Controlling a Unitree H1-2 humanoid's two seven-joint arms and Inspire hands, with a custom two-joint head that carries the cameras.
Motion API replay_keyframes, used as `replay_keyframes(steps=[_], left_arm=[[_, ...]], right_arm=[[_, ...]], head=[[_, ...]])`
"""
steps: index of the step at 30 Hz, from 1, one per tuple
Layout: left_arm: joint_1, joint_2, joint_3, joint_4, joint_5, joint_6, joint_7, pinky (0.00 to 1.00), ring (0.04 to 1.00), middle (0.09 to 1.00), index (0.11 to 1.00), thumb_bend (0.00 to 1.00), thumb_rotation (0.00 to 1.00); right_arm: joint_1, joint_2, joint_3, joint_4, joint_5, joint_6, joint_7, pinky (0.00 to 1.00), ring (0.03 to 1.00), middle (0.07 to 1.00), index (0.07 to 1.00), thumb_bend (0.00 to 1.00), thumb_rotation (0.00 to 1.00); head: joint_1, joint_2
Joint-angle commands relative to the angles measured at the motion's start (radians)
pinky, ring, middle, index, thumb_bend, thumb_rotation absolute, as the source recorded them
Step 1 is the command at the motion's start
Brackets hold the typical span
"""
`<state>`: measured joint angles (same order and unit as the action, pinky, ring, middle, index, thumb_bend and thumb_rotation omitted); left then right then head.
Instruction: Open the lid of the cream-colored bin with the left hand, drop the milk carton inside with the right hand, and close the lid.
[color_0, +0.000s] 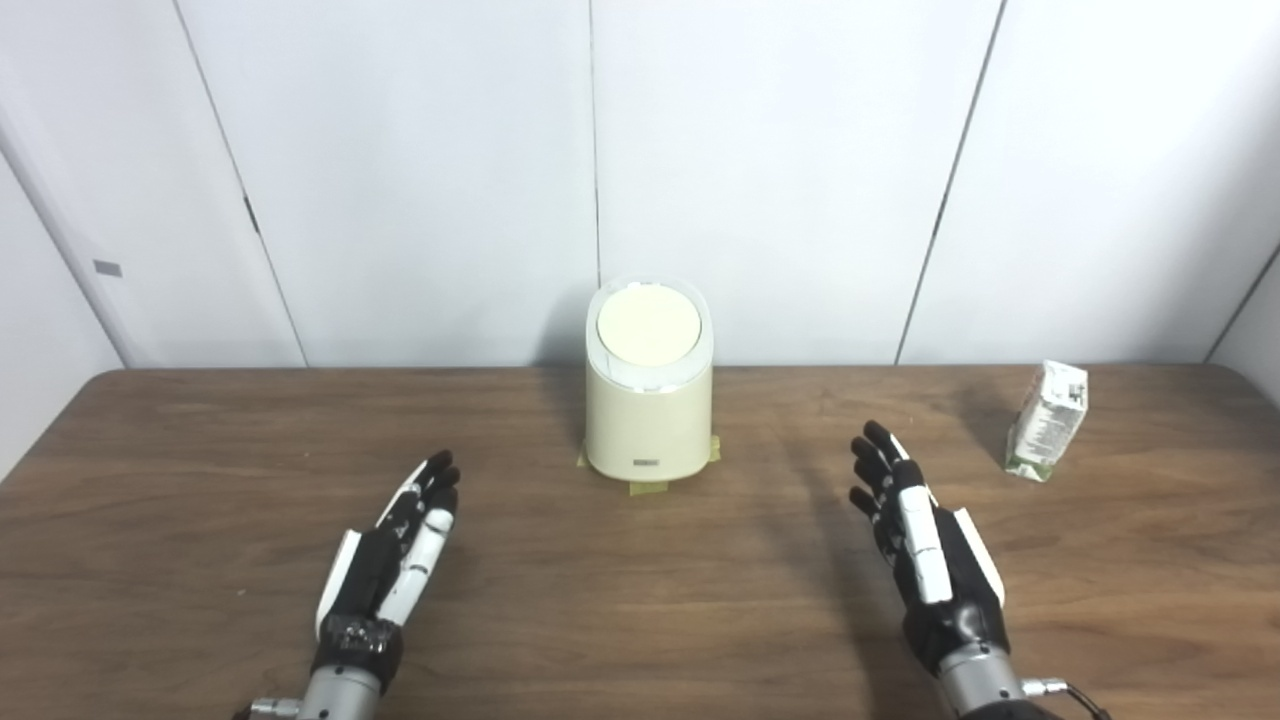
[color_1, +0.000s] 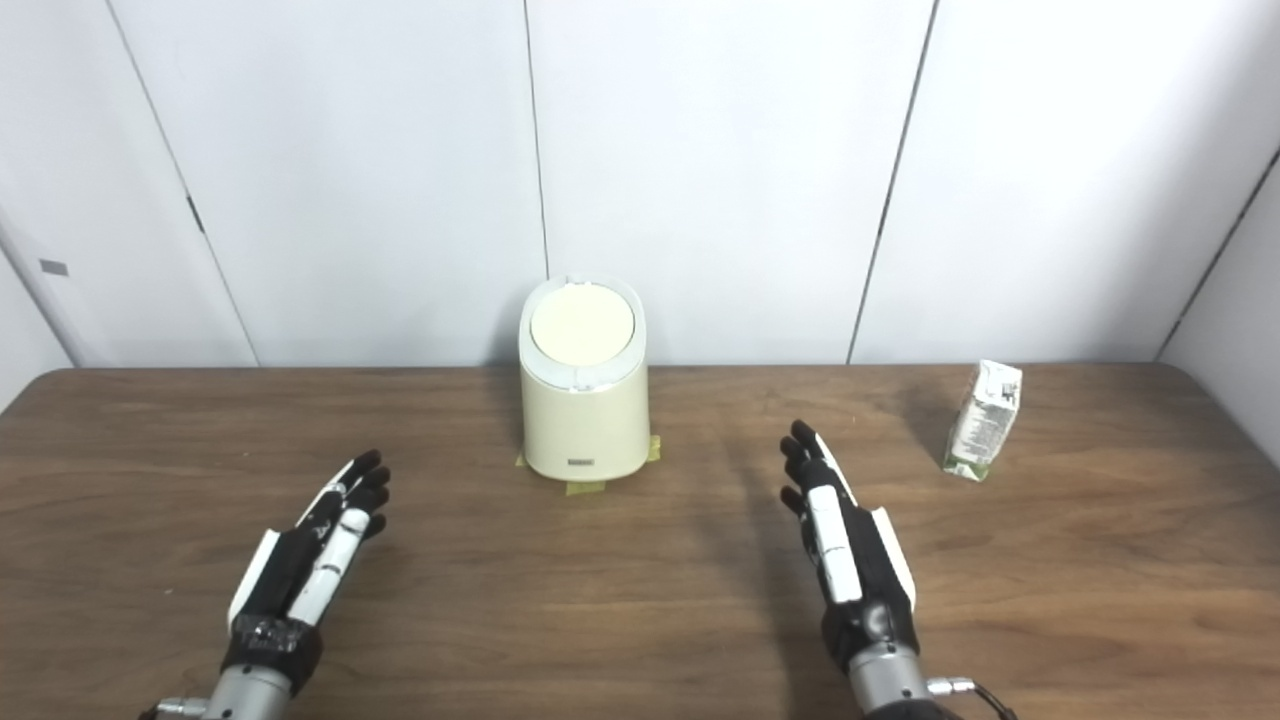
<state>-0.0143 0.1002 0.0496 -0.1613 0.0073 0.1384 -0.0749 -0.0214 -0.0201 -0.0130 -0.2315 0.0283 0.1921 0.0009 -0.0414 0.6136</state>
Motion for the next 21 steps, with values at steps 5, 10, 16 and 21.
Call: replay_keyframes(steps=[5, 10, 16, 21], left_arm=[[-0.040, 0.009, -0.004, -0.043, 0.029, -0.015, 0.016, 0.89, 0.927, 0.924, 0.944, 0.50, 0.67], [-0.070, 0.001, 0.008, -0.070, 0.029, 0.029, 0.026, 0.86, 0.915, 0.915, 0.940, 0.54, 0.57], [-0.158, 0.023, 0.012, -0.113, 0.058, 0.137, 0.038, 0.88, 0.908, 0.907, 0.920, 0.66, 0.48], [-0.269, 0.034, 0.022, -0.096, 0.034, 0.195, 0.032, 0.93, 0.931, 0.919, 0.925, 0.79, 0.36]], right_arm=[[-0.028, -0.005, -0.007, -0.022, 0.012, -0.027, 0.007, 0.93, 0.964, 0.944, 0.959, 0.60, 0.98], [-0.027, -0.009, -0.008, -0.015, 0.015, -0.032, 0.010, 0.94, 0.967, 0.948, 0.965, 0.59, 0.98], [-0.028, -0.011, -0.008, -0.004, 0.015, -0.036, 0.009, 0.94, 0.964, 0.948, 0.965, 0.59, 0.98], [-0.030, -0.011, -0.008, 0.006, 0.009, -0.041, 0.007, 0.92, 0.957, 0.941, 0.959, 0.59, 0.97]], head=[[-0.001, 0.000], [0.003, -0.001], [0.010, -0.003], [0.009, -0.005]])
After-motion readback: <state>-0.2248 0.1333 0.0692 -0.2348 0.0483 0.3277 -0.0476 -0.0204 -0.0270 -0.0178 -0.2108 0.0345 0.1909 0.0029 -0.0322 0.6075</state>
